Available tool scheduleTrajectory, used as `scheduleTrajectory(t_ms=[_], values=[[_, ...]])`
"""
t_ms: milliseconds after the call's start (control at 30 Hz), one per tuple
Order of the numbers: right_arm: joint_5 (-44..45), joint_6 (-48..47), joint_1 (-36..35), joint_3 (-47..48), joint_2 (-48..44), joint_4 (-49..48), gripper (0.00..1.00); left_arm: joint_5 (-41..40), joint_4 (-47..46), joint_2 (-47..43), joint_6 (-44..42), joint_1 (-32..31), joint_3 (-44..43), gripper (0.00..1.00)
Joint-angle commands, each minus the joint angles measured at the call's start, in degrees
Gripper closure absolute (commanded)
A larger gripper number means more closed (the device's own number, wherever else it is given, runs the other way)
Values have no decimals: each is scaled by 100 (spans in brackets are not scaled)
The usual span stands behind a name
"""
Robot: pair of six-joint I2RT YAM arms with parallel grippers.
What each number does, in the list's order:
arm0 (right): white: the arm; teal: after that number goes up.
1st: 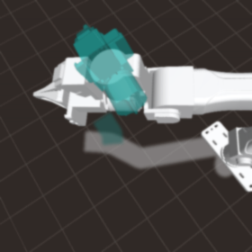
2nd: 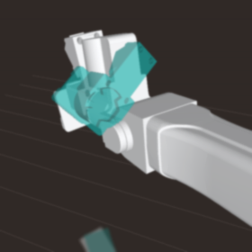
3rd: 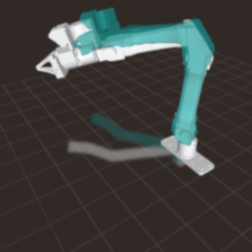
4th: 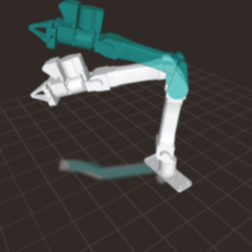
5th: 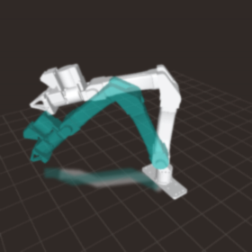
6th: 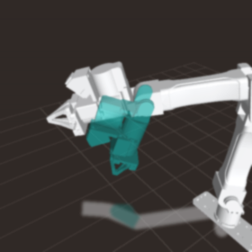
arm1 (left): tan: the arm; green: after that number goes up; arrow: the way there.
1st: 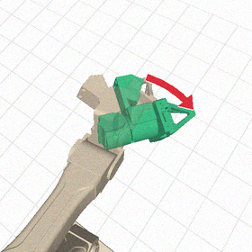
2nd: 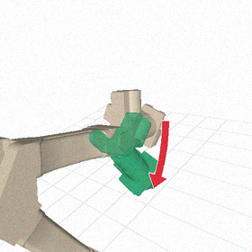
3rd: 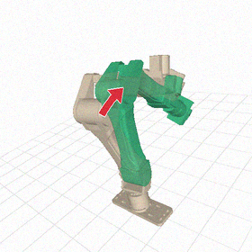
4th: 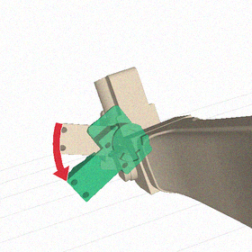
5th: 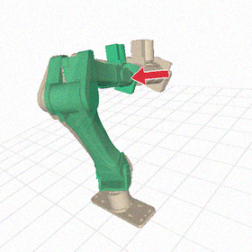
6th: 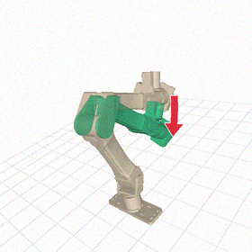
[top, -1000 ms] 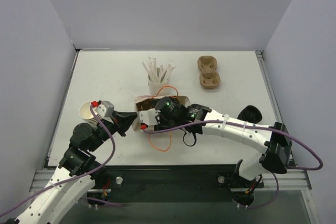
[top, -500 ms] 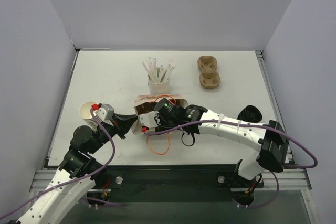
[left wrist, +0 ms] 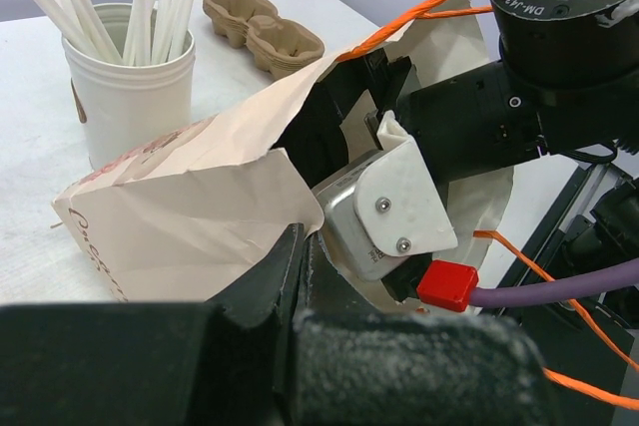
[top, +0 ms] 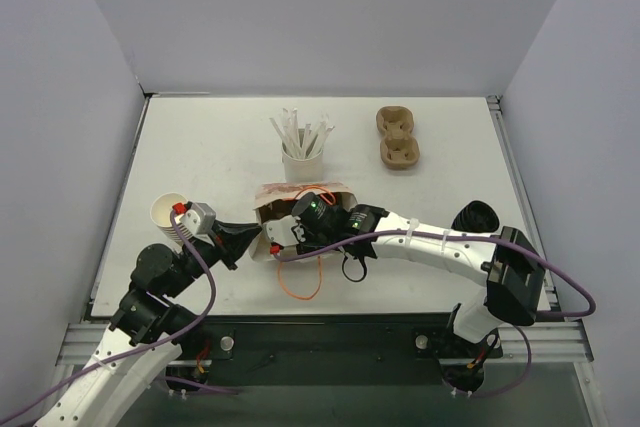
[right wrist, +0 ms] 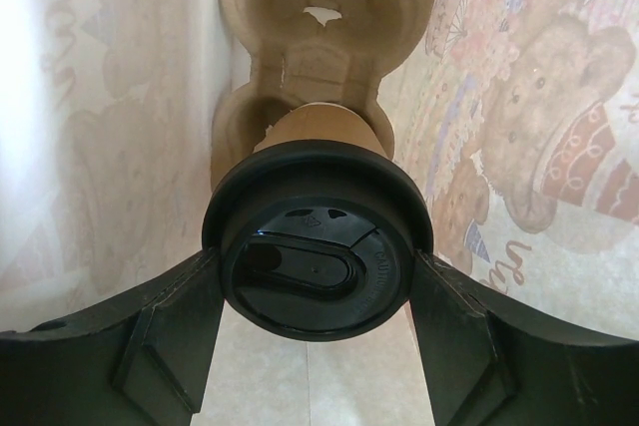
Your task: Pack the takeout coffee
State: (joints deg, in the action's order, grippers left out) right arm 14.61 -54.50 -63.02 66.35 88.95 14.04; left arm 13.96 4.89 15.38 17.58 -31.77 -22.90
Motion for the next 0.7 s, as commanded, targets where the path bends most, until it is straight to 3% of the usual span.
scheduleTrajectory(t_ms=[0, 667], values=[[279, -78, 36, -60, -44, -86, 54, 81, -14, -52, 0, 22, 31, 100], [437, -61, 71, -69, -114, 107, 54, 90, 92, 123, -176, 22, -145, 100]])
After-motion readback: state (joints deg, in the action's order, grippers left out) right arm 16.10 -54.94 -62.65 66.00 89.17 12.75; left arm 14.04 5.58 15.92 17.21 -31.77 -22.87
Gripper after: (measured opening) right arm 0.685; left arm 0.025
